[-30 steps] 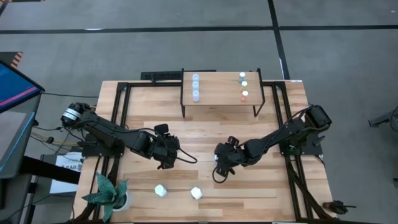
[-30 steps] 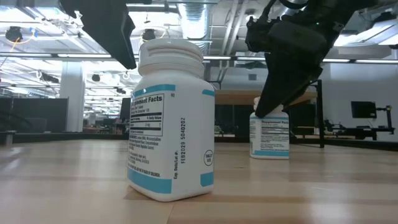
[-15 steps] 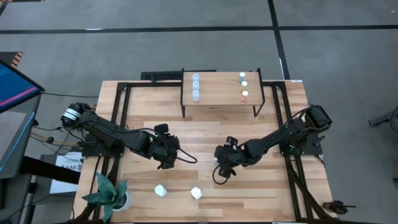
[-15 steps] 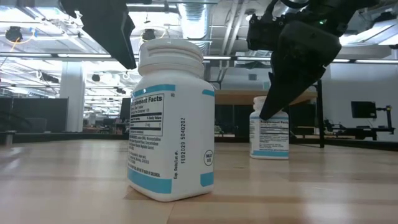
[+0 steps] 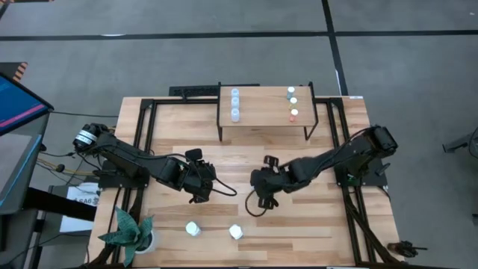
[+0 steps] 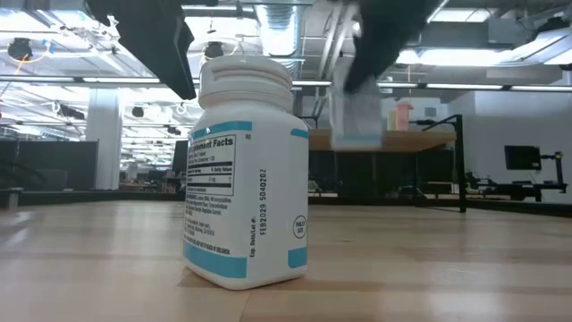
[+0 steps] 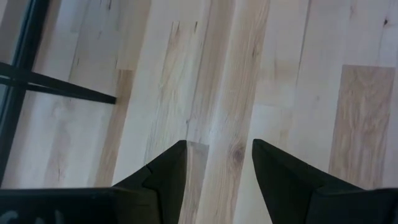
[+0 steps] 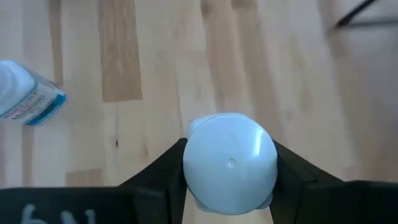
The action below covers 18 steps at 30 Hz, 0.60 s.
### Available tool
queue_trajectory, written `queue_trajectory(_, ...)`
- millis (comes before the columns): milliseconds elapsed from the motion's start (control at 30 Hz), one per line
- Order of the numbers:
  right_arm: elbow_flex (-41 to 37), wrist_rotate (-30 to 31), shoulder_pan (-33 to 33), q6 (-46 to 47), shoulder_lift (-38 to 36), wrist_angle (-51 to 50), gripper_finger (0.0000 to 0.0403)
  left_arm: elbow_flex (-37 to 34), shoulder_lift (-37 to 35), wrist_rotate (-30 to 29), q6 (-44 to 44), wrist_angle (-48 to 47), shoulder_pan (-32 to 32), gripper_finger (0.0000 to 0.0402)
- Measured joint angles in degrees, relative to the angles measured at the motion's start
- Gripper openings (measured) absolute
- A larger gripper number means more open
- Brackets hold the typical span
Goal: Pick and place medicine bottles onto shelf by color
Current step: Put the top white big pill bottle on the shelf
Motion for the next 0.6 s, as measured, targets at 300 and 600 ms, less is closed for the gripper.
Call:
queue_trajectory(300,19.9,0.0,-8.7,-16.7,0.0,-15.7,0.0171,0.0,0.0,0.0,0.0,0.0,0.0,0.0169)
queue_trajectory(600,29.0,-4.7,-26.1,-27.4,-2.1,-23.2,0.0171,0.0,0.0,0.0,0.9,0.0,0.0,0.0169)
